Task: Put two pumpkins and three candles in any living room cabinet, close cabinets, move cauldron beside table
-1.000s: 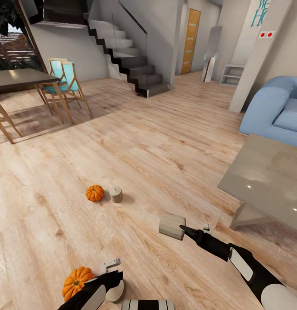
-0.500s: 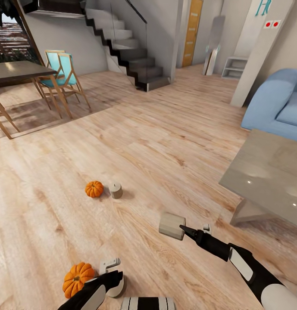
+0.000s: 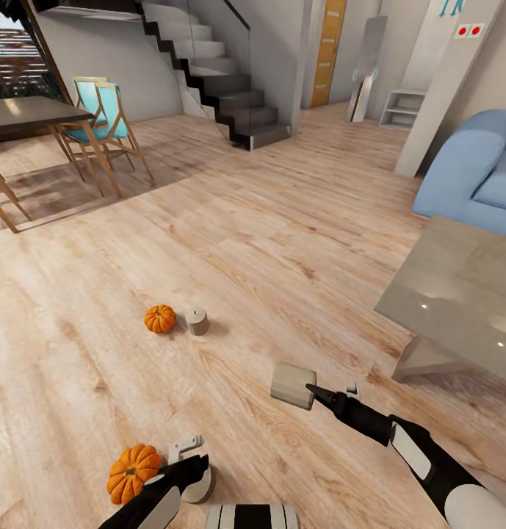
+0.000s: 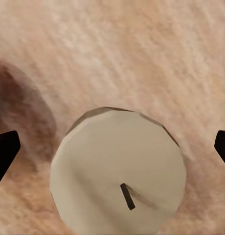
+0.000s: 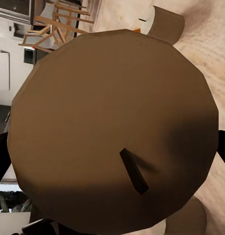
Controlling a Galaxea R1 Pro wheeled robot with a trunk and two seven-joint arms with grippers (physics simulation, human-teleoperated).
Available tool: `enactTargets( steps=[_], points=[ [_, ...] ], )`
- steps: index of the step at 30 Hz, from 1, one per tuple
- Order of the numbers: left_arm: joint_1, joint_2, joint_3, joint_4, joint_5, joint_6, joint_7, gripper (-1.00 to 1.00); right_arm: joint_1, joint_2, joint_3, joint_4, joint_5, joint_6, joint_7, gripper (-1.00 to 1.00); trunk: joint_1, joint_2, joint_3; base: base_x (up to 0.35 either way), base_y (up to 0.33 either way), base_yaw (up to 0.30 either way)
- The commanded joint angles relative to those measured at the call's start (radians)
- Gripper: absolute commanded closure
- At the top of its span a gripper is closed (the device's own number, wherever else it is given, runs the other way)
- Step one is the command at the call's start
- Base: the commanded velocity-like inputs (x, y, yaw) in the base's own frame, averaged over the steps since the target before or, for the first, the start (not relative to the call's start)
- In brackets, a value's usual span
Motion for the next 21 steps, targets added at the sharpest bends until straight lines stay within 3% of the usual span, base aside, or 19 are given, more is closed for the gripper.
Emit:
enactTargets(
  steps=[1, 13, 21],
  points=[
    [-0.001, 0.002, -0.008, -0.003, 0.006, 0.001, 0.009, -1.00, -0.001, -0.001, 0.005, 0.000, -0.015, 0.014, 0.004, 1.00, 0.000, 0.000, -0.001, 0.000, 0.000, 0.000],
    [-0.001, 0.002, -0.019, -0.003, 0.005, -0.001, 0.009, -1.00, -0.001, -0.002, 0.005, -0.001, -0.014, 0.005, 0.006, 1.00, 0.005, -0.003, -0.043, 0.000, 0.000, 0.000],
    [-0.001, 0.000, -0.020, -0.003, -0.001, -0.020, 0.009, -1.00, -0.001, -0.006, 0.005, -0.001, -0.013, 0.005, 0.009, 1.00, 0.005, -0.003, -0.043, 0.000, 0.000, 0.000]
  ],
)
